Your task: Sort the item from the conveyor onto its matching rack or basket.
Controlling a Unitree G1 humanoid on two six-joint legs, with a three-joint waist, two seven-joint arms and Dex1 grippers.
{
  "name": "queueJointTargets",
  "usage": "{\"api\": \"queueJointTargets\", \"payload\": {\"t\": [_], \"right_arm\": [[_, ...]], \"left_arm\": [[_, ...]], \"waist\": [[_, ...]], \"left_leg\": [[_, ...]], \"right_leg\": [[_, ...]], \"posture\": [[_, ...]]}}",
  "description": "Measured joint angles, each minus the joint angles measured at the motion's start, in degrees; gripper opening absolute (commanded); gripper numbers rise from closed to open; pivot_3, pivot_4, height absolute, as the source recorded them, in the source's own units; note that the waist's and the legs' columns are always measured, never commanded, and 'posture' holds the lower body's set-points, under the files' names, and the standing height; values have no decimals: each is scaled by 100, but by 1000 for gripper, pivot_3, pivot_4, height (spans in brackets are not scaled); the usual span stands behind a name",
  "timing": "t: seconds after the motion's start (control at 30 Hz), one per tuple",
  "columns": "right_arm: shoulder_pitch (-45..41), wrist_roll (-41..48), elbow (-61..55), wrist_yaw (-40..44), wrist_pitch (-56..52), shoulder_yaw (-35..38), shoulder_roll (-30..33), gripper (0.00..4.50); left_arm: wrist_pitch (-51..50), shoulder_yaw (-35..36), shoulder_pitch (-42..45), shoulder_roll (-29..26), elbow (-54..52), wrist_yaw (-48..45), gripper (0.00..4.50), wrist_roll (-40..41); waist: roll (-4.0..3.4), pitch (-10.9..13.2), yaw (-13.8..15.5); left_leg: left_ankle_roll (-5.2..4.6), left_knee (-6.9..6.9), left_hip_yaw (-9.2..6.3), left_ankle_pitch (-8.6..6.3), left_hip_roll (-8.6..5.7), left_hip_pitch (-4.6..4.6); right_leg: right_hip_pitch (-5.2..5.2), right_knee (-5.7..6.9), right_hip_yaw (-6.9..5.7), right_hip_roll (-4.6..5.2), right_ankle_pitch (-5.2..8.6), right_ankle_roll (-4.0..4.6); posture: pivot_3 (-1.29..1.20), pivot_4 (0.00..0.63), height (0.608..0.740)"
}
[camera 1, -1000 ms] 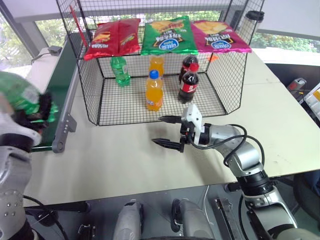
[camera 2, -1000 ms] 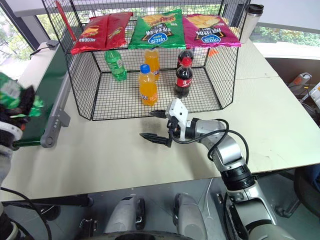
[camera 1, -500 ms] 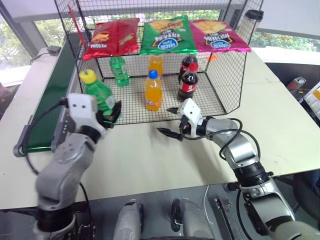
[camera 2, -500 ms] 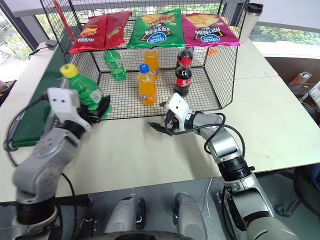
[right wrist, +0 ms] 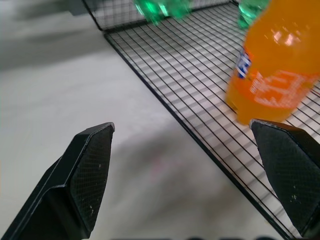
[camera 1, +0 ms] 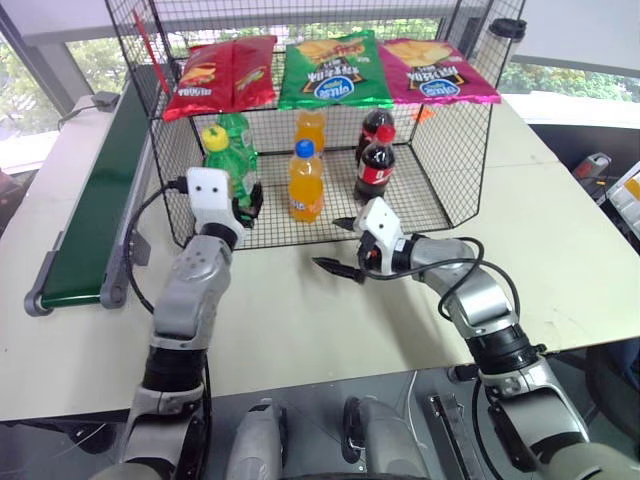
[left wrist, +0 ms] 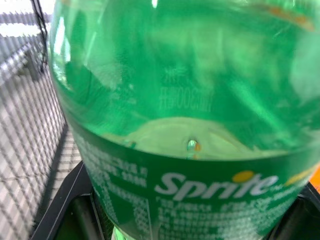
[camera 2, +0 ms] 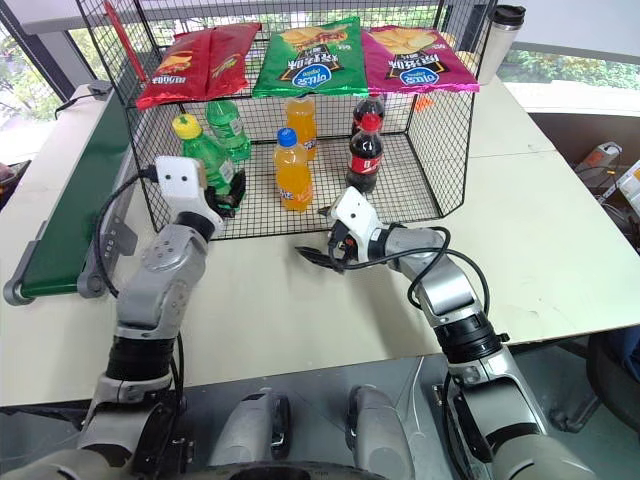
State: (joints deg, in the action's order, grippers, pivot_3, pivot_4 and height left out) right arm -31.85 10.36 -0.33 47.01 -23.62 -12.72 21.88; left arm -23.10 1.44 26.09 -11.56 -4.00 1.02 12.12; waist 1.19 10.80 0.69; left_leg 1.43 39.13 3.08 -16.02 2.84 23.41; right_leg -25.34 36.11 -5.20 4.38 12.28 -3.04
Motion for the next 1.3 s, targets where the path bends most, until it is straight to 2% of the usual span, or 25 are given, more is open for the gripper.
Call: {"api": "queueJointTargets", "payload": {"t": [0.53, 0.6, 0.67, 0.73, 0.87, 1.3], "right_arm": [[43, 125, -175, 9, -149, 7, 12, 4500], [44, 126, -180, 10, -151, 7, 12, 4500], [44, 127, -181, 12, -165, 8, 12, 4500], [44, 128, -181, 15, -181, 7, 12, 4500], [48, 134, -182, 23, -188, 8, 14, 4500], [56, 178, -175, 74, -163, -1, -51, 4500]], "left_arm": [[996, 166, 631, 206, 2060, -67, 2720, -380], [1107, 168, 717, 240, 2213, -102, 3749, -407], [1175, 169, 754, 294, 2232, -112, 4440, -413], [1238, 170, 802, 304, 2225, -110, 4440, -418], [1201, 210, 775, 296, 2089, -87, 4440, -447], [339, 297, 266, 28, -261, 73, 4440, -613]], "waist": [[0, 0, 7], [0, 0, 4], [0, 0, 2], [0, 0, 2], [0, 0, -6], [0, 0, 3]], "left_leg": [[0, 0, 0, 0, 0, 0], [0, 1, 0, 0, 0, 0], [0, 0, 1, 0, 0, 0], [0, 0, 0, 0, 0, 0], [0, 0, 0, 0, 0, -1], [0, 1, -2, 0, 0, -2]], "right_leg": [[1, 2, -5, 2, -1, -1], [1, 1, -5, 3, -1, -1], [1, 1, -5, 3, -1, -1], [1, 2, -5, 3, -1, -1], [1, 4, -5, 3, -1, -1], [2, 5, -4, 4, -1, -1]], "posture": [[0, 150, 740], [0, 150, 740], [0, 150, 740], [0, 150, 740], [0, 150, 740], [0, 150, 740]]}}
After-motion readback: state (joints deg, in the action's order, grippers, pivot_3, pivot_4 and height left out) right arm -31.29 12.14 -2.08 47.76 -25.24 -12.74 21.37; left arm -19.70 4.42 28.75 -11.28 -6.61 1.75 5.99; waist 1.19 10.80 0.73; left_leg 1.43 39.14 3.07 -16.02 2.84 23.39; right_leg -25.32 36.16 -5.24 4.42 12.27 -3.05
